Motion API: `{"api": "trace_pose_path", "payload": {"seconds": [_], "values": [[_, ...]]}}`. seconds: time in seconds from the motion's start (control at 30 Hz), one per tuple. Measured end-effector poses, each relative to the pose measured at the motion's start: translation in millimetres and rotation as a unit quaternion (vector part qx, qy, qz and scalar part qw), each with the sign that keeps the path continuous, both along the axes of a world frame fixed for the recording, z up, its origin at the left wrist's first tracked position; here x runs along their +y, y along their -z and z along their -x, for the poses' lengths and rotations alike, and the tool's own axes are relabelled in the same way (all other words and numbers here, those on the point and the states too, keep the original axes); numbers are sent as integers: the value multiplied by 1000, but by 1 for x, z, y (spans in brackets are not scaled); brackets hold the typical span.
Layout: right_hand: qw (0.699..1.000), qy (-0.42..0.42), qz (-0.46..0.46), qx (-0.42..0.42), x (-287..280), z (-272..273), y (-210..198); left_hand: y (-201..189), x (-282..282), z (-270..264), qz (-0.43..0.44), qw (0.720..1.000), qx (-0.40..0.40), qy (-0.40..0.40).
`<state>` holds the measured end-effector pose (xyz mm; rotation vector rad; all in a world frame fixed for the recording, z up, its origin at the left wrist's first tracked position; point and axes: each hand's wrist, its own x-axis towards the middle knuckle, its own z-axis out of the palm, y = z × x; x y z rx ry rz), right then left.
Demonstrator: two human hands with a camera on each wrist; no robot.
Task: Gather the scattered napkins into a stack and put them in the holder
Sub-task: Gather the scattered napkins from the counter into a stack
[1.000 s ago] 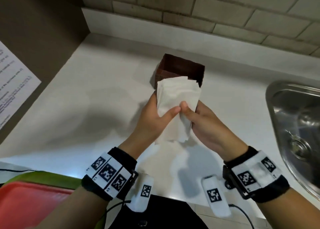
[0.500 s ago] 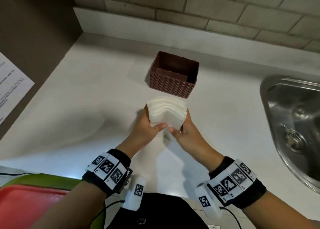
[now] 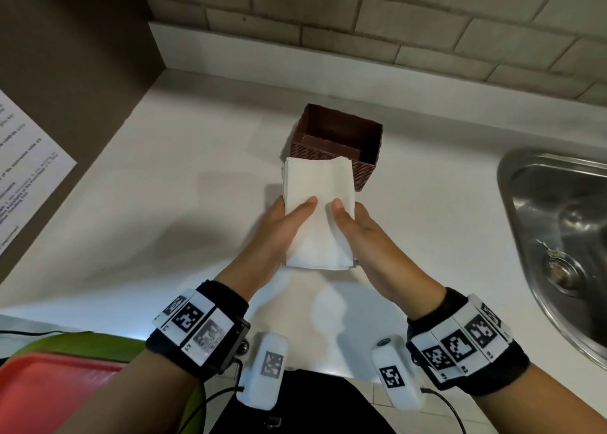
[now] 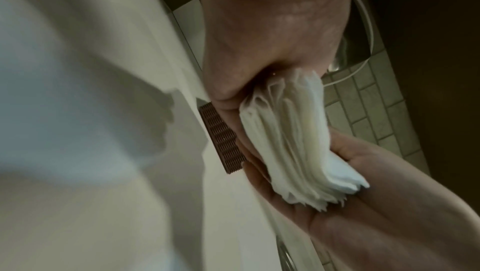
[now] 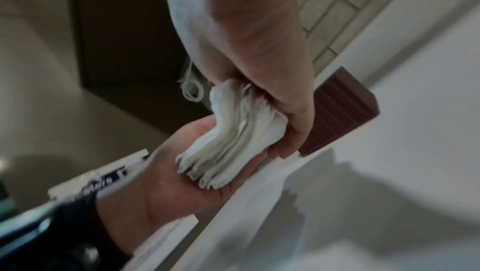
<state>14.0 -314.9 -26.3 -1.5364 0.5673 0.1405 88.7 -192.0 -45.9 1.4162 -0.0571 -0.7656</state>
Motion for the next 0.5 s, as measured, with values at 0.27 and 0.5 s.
{"api": "trace_pose_path", "payload": {"seconds": [0.27,0.5], "values": [[999,-47,-18,-2,-3,5,5,5,2,3,-9,996,-6,-84],[997,-52,51,0,-25,9,3,5,6,-13,29,980,-2,-199]]}}
